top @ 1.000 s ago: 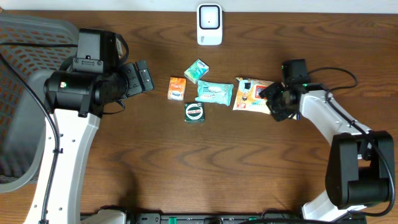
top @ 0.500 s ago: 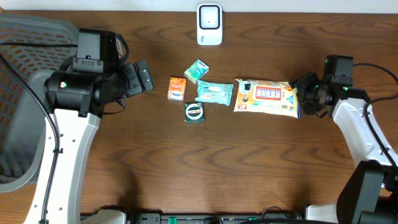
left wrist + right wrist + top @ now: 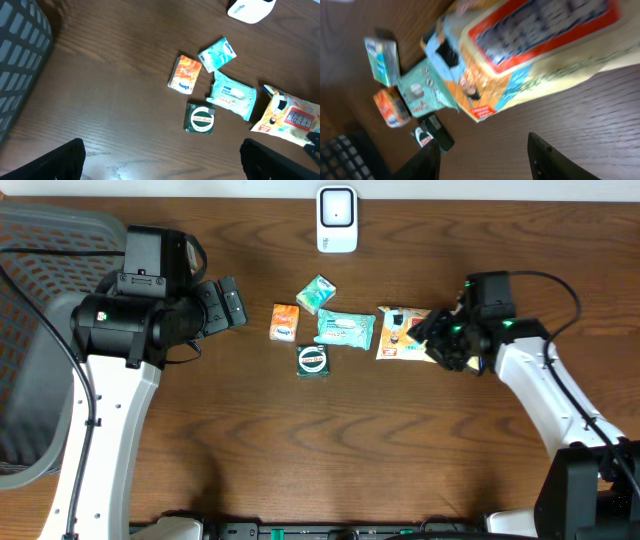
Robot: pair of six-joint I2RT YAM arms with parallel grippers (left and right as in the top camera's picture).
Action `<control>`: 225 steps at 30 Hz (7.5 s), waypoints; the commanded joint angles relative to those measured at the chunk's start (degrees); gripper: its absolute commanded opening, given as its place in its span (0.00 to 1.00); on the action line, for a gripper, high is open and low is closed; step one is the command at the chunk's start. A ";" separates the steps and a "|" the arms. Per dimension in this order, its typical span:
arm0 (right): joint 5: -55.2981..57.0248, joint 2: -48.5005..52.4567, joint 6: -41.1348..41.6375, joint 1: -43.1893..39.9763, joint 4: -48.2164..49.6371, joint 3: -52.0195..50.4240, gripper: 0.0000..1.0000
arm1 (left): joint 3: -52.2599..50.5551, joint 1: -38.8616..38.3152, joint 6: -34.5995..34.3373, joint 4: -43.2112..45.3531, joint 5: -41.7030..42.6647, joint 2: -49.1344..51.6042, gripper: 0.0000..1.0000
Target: Scan the item barcode
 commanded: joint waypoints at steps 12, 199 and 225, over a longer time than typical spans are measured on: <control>11.19 1.31 10.10 6.69 -5.68 0.37 0.50 | 0.70 0.24 0.33 -0.15 -0.35 0.02 0.98; 45.83 14.43 -38.42 24.79 2.08 12.02 0.69 | 0.70 0.24 0.33 -0.15 -0.35 0.02 0.98; 64.61 22.86 -39.63 24.70 4.13 9.64 0.33 | 0.70 0.24 0.33 -0.15 -0.35 0.02 0.98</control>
